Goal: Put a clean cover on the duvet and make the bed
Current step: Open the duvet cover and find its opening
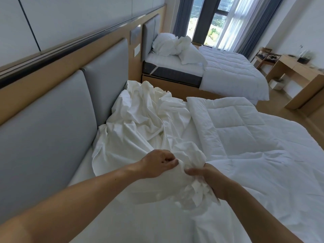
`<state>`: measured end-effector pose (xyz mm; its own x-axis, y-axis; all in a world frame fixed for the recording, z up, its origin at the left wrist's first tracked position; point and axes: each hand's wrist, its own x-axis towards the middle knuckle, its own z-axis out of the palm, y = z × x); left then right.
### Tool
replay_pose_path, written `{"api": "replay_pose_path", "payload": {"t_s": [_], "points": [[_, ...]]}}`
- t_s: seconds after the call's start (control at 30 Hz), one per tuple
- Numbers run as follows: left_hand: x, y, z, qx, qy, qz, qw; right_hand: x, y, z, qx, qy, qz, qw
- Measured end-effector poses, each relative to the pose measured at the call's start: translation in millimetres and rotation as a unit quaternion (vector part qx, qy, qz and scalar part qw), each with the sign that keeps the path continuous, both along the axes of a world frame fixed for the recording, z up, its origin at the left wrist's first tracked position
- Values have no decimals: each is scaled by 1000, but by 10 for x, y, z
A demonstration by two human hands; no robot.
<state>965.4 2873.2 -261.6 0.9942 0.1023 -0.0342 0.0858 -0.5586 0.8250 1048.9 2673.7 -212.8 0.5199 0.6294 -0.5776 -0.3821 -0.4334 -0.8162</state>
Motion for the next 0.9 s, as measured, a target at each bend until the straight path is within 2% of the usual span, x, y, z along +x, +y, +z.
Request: {"api": "replay_pose_path", "payload": {"t_s": [0.1, 0.17, 0.23, 0.47, 0.53, 0.57, 0.63, 0.67, 0.8, 0.9], "points": [[-12, -40, 82, -21, 5, -1, 1000, -28, 56, 31, -23, -31, 58, 998], [-34, -68, 113, -28, 8, -9, 1000, -33, 101, 42, -84, -106, 51, 990], [-44, -90, 135, -24, 7, -19, 1000, -32, 136, 40, -128, -144, 33, 981], [52, -182, 75, 39, -60, 19, 997, -23, 124, 147, -147, -174, 99, 969], [82, -205, 87, 80, -96, 14, 992, 1, 98, 168, -144, -178, 86, 970], [87, -205, 98, 120, -143, 4, 983, 20, 86, 174, -144, -180, 83, 970], [118, -180, 119, 221, -230, -34, 947, 49, 65, 205, -148, -185, 101, 966], [145, -164, 144, 258, -232, -75, 935, 55, 61, 231, -158, -188, 118, 962], [411, -155, 461, 325, -100, -231, 912, 48, 84, 323, -211, -240, 205, 925], [534, -182, 655, 302, -39, -236, 923, 91, 37, 415, -226, -251, 210, 918]]}}
